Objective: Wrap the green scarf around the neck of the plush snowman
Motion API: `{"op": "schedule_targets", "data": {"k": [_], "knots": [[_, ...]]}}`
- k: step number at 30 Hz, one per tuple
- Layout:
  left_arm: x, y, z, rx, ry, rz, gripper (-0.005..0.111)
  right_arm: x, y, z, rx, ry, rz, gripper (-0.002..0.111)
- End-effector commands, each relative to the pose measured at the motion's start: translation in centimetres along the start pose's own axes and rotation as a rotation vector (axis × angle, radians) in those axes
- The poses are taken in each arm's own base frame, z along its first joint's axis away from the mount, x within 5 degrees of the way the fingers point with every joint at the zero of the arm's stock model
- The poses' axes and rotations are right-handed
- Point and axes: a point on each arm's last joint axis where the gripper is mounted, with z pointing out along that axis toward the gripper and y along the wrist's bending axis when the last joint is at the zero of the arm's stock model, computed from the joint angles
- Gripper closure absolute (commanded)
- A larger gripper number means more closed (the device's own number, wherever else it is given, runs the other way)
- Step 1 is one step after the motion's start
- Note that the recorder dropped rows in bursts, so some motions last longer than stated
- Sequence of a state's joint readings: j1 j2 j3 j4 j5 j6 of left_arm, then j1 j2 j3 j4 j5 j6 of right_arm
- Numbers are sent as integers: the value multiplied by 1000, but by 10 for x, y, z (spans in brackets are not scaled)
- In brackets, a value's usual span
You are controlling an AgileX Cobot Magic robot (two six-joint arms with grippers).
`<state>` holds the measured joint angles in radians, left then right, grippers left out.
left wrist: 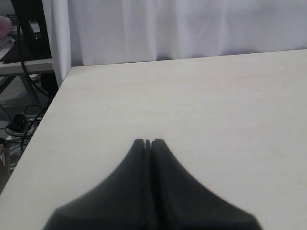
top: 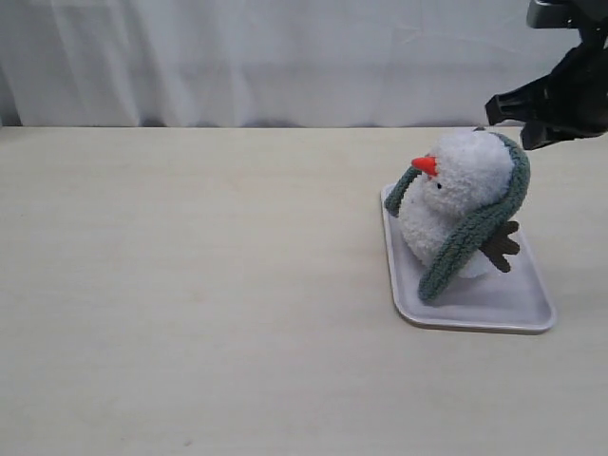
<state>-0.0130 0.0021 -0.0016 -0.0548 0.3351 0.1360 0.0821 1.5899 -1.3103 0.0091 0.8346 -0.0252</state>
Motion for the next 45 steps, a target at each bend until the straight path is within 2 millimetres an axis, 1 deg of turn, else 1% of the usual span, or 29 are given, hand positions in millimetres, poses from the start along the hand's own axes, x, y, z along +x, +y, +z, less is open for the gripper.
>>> {"op": "schedule_targets", "data": {"k": [1,3,7,10,24,27,34,37,43,45], "knots": [[-1,0,0,2,-13,0,107,-7,-2,21,-27,3,-3,104],[-1,0,0,2,-13,0,107,-9,-3,29,-21,-7,7,104],[-1,0,0,2,-13,0,107,-11,-6,41,3,-15,2,104],[-1,0,0,2,-13,0,107,-12,-9,41,42,-29,2,104],[-1,0,0,2,-13,0,107,-12,-13,43,79,-31,-30,104],[-1,0,0,2,-13,0,107,-10,-14,50,94,-7,-45,104],[-1,0,0,2,-13,0,107,-3,-14,78,85,68,-41,104],[-1,0,0,2,-13,0,107,-1,-14,87,84,93,-41,104],[-1,0,0,2,-13,0,107,-1,-14,88,84,88,-41,104],[-1,0,0,2,-13,0,107,-2,-14,84,88,83,-46,104]]}}
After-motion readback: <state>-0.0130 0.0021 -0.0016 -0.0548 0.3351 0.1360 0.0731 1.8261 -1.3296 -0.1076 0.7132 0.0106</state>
